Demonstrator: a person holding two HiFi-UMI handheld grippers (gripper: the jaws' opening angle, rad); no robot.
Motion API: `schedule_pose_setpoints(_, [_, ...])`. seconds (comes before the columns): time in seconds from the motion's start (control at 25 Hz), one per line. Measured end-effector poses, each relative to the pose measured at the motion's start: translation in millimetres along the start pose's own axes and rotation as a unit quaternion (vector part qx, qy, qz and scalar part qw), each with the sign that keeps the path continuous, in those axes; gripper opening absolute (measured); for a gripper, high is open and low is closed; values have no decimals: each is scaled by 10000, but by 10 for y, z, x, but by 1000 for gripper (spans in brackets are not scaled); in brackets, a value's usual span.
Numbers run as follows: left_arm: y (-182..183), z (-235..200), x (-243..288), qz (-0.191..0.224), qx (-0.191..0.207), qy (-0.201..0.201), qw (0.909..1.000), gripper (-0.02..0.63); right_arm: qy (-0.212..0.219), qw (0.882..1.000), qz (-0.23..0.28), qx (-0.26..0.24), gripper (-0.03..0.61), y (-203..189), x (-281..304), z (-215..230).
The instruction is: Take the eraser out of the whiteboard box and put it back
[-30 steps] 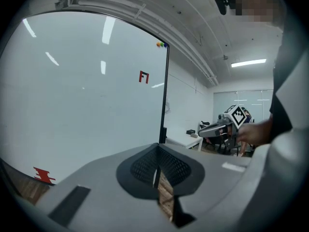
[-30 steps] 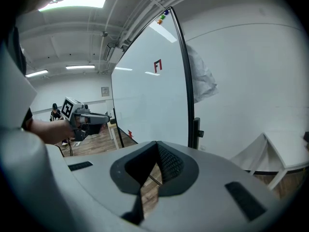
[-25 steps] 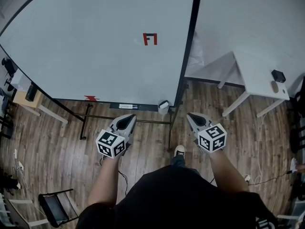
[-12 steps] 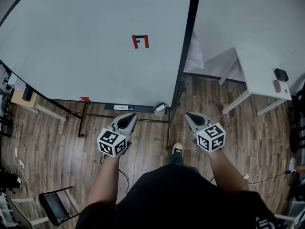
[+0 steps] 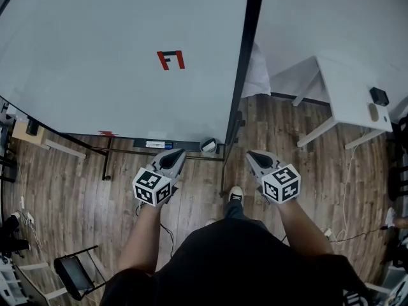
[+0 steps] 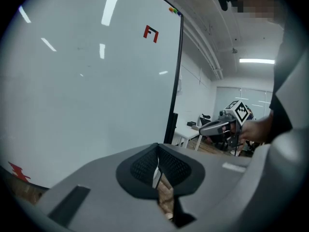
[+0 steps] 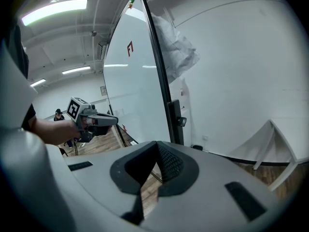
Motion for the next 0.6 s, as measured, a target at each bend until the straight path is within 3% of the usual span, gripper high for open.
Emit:
schedule_pose_setpoints(0.36, [-216,-11,464,-497,108,-268,9983,14,87,9998,-169,51,-3,-84,123,142])
schedule_pose_setpoints(0.6, [-332,-67,685,-719,45,-332,9968,69,132,9995,-272,13,-3,-99,176,191])
Point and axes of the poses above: the fingertips, and each gripper's own axes: x forward along the fingers, z to its right, y out of its top, the point moved 7 cm from there along -x, backward along the fingers
